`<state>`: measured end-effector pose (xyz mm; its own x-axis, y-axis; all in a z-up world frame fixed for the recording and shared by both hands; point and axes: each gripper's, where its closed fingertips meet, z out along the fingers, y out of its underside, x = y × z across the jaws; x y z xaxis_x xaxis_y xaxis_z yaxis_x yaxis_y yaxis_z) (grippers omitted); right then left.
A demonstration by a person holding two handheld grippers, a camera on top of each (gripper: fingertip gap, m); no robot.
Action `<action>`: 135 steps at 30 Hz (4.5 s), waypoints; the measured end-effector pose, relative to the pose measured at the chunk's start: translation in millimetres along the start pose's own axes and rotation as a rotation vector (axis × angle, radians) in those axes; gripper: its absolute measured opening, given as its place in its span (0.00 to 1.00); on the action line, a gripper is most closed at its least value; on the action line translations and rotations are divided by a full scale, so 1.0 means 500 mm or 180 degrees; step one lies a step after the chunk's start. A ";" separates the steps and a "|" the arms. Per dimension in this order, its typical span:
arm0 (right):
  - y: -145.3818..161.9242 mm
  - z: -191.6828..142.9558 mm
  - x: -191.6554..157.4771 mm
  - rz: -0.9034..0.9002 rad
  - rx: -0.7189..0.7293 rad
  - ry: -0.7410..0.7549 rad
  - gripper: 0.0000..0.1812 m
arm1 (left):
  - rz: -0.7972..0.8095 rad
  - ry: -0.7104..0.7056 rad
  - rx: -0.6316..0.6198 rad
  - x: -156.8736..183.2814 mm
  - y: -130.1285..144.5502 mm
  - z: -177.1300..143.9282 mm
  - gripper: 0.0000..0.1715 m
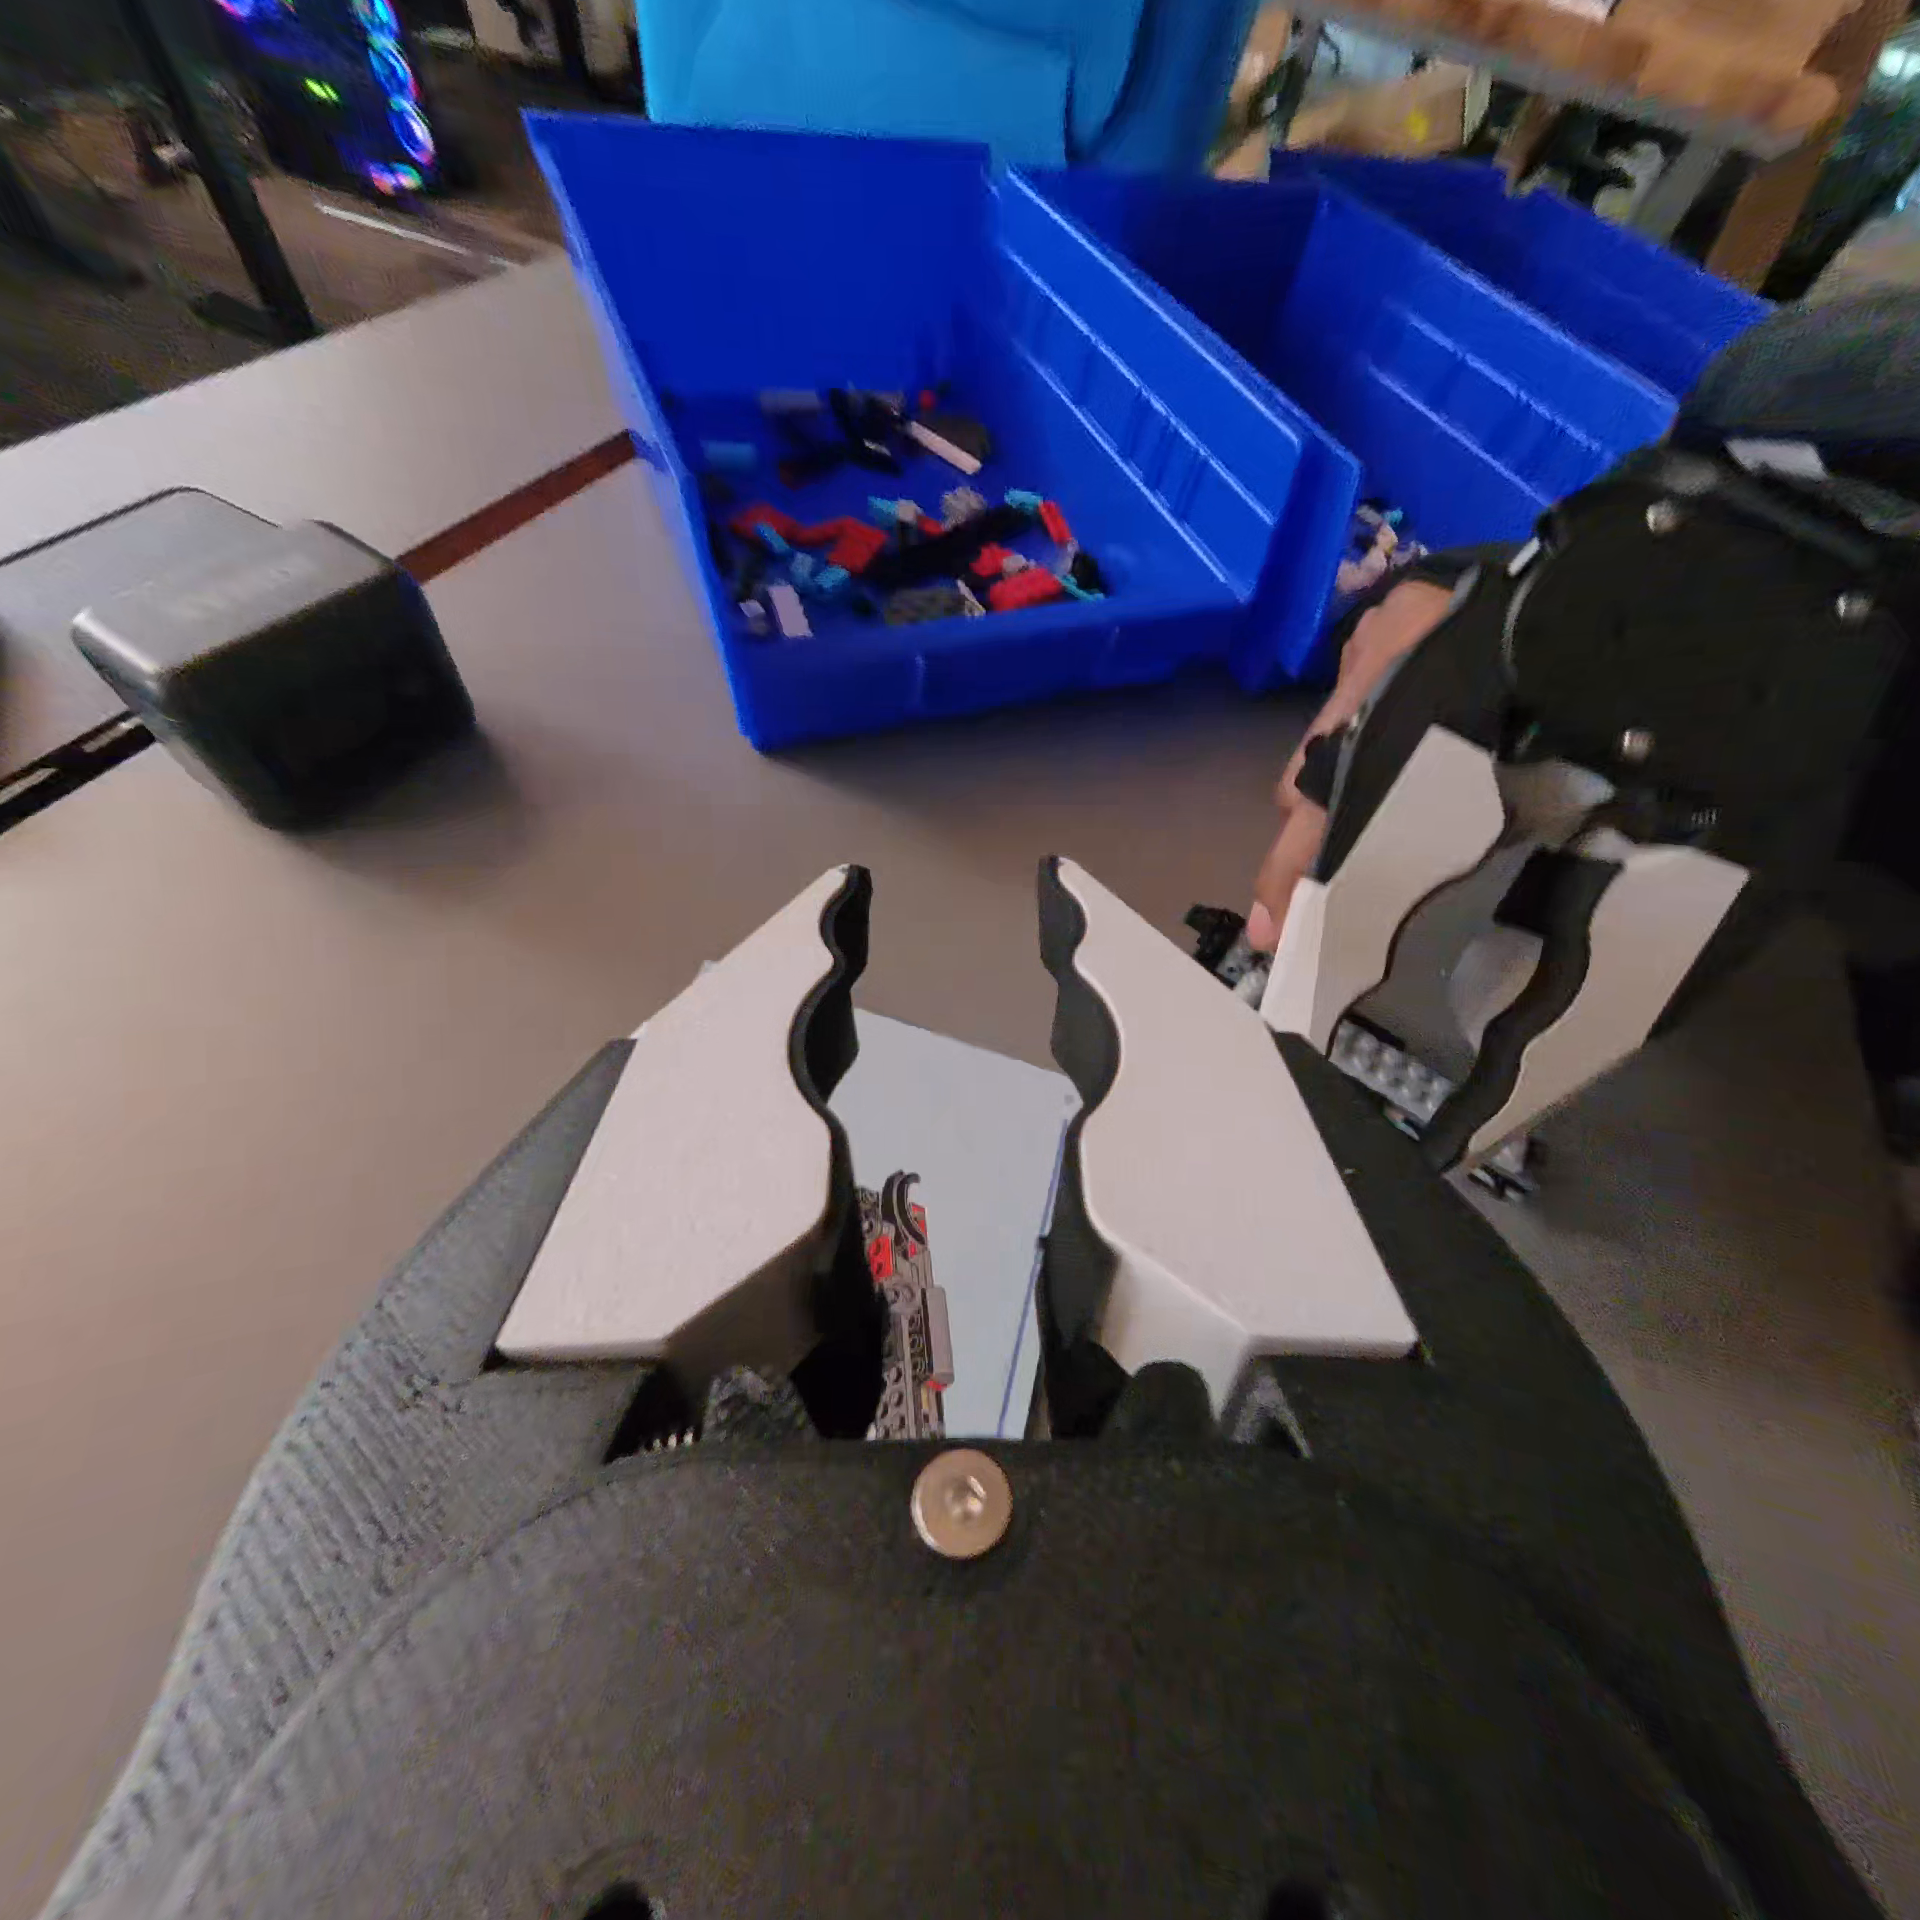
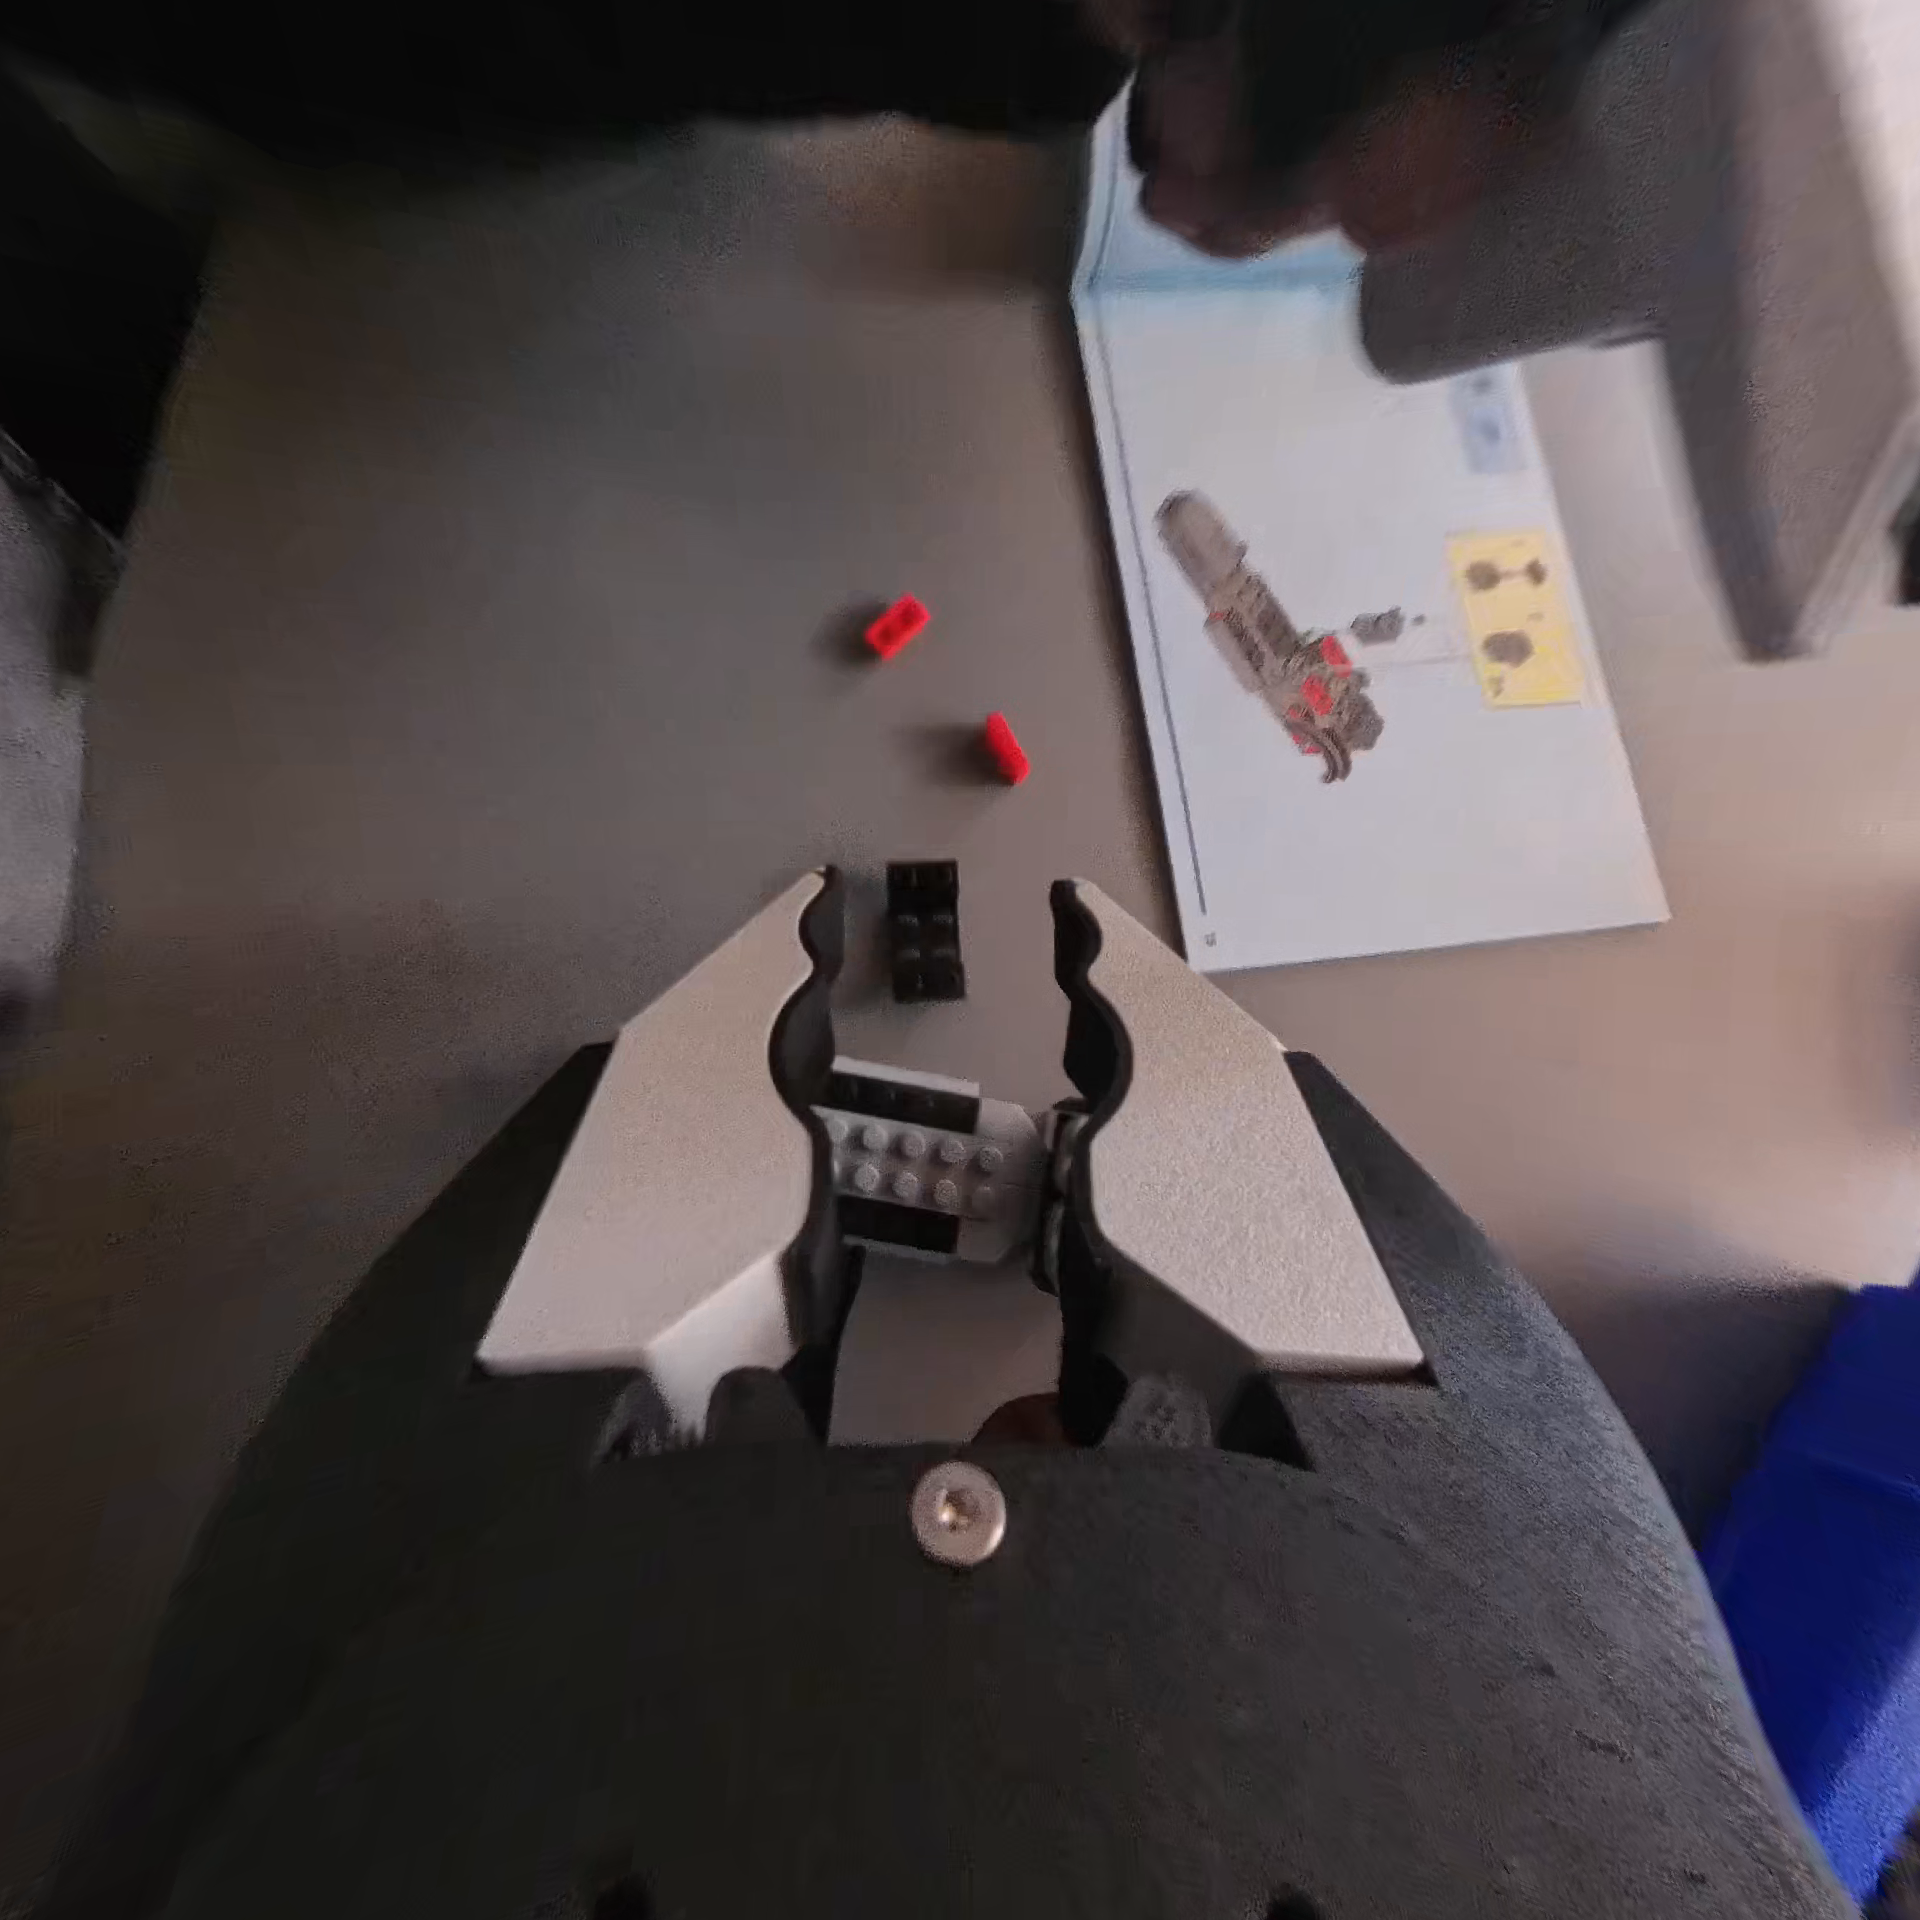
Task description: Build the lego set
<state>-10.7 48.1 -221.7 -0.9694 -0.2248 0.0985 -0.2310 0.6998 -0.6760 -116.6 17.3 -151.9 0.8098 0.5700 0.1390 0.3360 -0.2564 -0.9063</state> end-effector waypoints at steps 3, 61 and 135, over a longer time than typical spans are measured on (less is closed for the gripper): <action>0.021 0.018 -0.001 -0.0229 -0.0365 -0.0017 0.22 | 0.0012 0.0025 0.0204 0.004 0.005 -0.003 0.19; 0.042 -0.093 0.100 0.0922 0.0152 0.1034 0.21 | -0.0340 -0.0049 0.0542 -0.026 0.009 -0.057 0.19; -0.272 -0.110 0.149 0.0684 0.1614 -0.0441 0.11 | -0.1040 0.2136 0.1667 0.099 -0.068 -0.143 0.11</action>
<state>-56.3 -26.7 -82.1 -0.9623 -0.2242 -0.1537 0.0722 0.3340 -0.9398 -53.7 -1.6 -86.0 0.8774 -0.0641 0.4754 0.4695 0.3186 -0.8235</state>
